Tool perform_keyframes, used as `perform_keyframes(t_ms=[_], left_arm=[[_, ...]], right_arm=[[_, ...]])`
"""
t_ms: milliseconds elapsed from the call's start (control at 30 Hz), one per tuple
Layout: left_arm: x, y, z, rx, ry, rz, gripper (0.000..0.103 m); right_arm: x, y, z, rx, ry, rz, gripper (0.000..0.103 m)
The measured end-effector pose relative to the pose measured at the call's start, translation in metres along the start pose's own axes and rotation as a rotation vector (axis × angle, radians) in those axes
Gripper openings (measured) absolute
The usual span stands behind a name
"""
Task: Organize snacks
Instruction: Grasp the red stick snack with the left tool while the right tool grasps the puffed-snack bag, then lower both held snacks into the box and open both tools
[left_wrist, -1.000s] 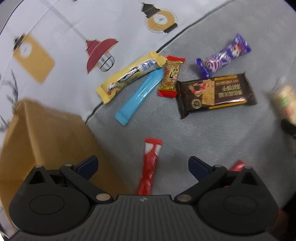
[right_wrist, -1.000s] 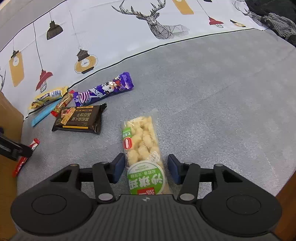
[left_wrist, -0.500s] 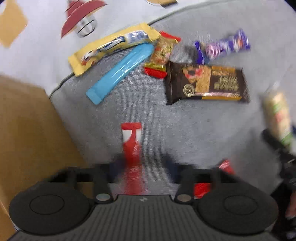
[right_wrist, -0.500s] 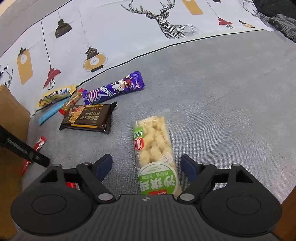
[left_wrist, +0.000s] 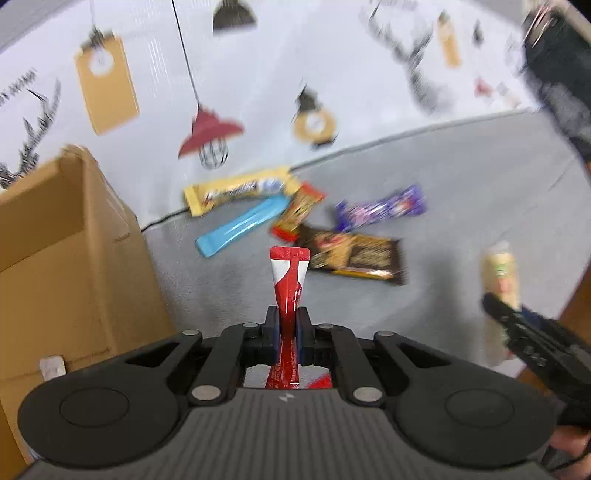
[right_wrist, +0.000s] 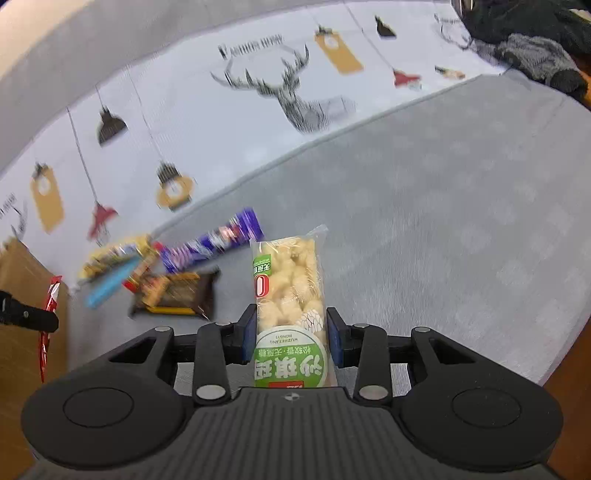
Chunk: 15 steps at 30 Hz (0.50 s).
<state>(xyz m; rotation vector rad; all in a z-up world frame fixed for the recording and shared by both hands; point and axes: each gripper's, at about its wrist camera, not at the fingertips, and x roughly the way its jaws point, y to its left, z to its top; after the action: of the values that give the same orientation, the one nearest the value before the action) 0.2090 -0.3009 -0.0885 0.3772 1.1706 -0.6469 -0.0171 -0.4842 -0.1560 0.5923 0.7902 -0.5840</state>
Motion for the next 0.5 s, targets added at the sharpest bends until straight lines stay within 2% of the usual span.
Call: perform_keyframes(t_ms=[100, 233, 500], left_arm=[[-0.041, -0.009, -0.021, -0.02, -0.072, -0.035, 0.009], [-0.091, -0.007, -0.064, -0.041, -0.13, -0.039, 0.009], [-0.164, 0.041, -0.167, -0.154, -0.176, 0.059, 0.009]], right_arm=[[-0.029, 0.009, 0.008, 0.005, -0.03, 0.048, 0.039], [-0.081, 0.037, 0.007, -0.063, -0.051, 0.132, 0.039], [-0.17, 0.114, -0.037, -0.238, -0.009, 0.303, 0.039]])
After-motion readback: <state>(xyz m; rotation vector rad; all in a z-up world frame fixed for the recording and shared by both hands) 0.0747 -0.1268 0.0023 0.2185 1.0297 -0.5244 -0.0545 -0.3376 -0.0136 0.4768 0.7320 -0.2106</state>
